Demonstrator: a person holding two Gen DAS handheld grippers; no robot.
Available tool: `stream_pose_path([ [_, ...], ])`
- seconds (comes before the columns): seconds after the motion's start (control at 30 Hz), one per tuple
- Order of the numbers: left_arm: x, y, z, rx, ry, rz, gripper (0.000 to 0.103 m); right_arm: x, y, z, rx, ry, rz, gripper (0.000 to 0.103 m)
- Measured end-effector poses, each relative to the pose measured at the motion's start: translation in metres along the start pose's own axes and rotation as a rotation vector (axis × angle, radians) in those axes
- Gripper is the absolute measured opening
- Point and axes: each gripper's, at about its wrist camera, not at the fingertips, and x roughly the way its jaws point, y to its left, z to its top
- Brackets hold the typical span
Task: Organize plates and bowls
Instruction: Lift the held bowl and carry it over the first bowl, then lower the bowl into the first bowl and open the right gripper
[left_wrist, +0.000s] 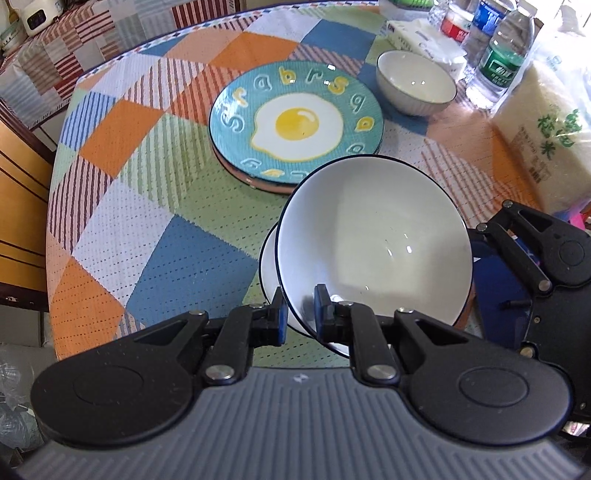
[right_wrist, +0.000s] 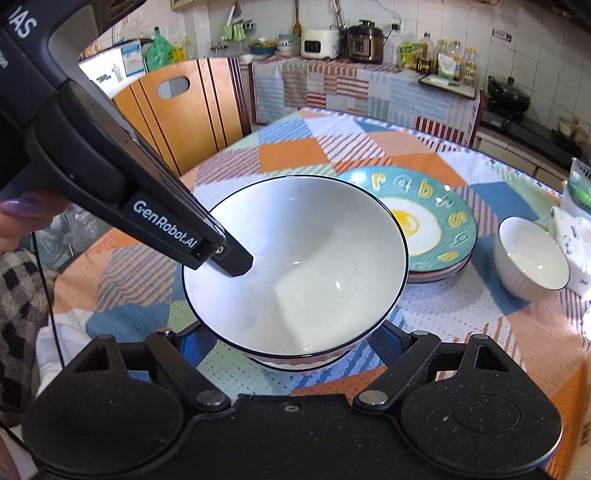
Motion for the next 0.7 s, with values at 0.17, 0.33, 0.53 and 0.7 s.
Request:
stream_pose_path([
  [0.17,0.016,0.003,0.001,-0.022,0.043,-0.009,0.013,0.01,-0.002,-0.002,0.005,0.047,0.006,0.09],
  [0.33,0.03,0.002,0.003,-0.04,0.087,0.014,0.014,0.018,-0.002,-0.005,-0.012,0.067,-0.003,0.09],
  [0.53,0.036,-0.002,0.006,-0.035,0.09,0.044,0.015,0.024,-0.003,-0.005,-0.026,0.075,-0.02,0.09],
  [0.7,0.036,-0.001,0.007,-0.059,0.089,0.045,0.016,0.022,-0.002,-0.004,-0.034,0.078,-0.029,0.09],
])
